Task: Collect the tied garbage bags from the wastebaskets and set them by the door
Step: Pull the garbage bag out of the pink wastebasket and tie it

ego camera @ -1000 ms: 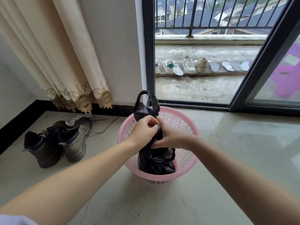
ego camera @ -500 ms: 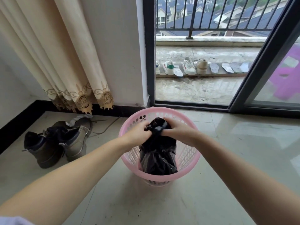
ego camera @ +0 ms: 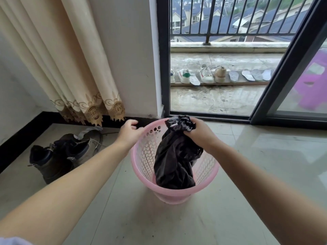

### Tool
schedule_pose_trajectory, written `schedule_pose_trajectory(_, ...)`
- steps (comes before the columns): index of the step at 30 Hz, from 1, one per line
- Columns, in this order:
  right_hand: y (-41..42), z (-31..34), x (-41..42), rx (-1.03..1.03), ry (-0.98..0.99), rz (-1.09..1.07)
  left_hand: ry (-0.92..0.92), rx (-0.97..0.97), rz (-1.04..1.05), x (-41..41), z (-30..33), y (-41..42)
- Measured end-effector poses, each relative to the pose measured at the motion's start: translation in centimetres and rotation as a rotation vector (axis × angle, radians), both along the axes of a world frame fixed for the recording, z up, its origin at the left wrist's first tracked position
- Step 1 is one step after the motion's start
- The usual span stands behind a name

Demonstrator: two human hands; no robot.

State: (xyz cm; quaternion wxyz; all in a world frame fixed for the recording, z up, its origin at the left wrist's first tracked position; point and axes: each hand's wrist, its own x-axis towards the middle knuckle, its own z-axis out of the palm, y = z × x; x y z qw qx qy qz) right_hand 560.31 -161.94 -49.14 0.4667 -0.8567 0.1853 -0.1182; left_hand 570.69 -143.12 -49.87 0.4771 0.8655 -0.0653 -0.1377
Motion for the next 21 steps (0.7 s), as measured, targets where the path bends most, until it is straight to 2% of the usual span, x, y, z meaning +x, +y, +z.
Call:
schedule_pose_trajectory(1, -0.4, 0.5, 0.0, 0.131, -0.048, -0.034, 0.031, 0.131, 0.017, 0.2, -1.3, 1.0)
schedule_pose_trajectory(2, -0.8, 1.0, 0.1, 0.254, -0.103, -0.06, 0.169, 0.206, 0.034, 0.2, -2.8, 1.8)
schedule_pose_trajectory(3, -1.0, 1.6, 0.1, 0.348, -0.162, -0.079, 0.395, 0.213, 0.07, -0.2, -3.9, 2.3)
schedule_pose_trajectory(4, -1.1, 2.3, 0.1, 0.427, -0.219, -0.095, 0.644, 0.133, 0.12, -0.4, -5.0, 2.6)
schedule_pose_trajectory(5, -1.3, 3.2, 0.0, 0.496, -0.29, -0.102, 0.811, 0.053, 0.161, -0.6, -5.7, 2.8)
schedule_pose_trajectory(7, -1.6, 5.1, -0.2, 0.591, -0.438, -0.118, 0.928, -0.041, 0.226, 0.0, -7.2, 3.1)
schedule_pose_trajectory(10, -2.2, 8.0, -1.1, 0.633, -0.64, -0.174, 0.872, -0.08, 0.299, 1.0, -7.8, 3.0)
schedule_pose_trajectory(15, -3.7, 10.9, -3.2, 0.604, -0.856, -0.26, 0.664, -0.342, 0.463, 1.4, -5.3, 2.0)
schedule_pose_trajectory(18, -4.6, 10.7, -3.9, 0.535, -0.795, -0.277, 0.654, -0.545, 0.579, 2.8, -5.8, 1.8)
schedule_pose_trajectory(21, -4.9, 8.7, -3.8, 0.41, -0.569, -0.231, 0.668, -0.654, 0.615, 2.8, -6.2, 1.2)
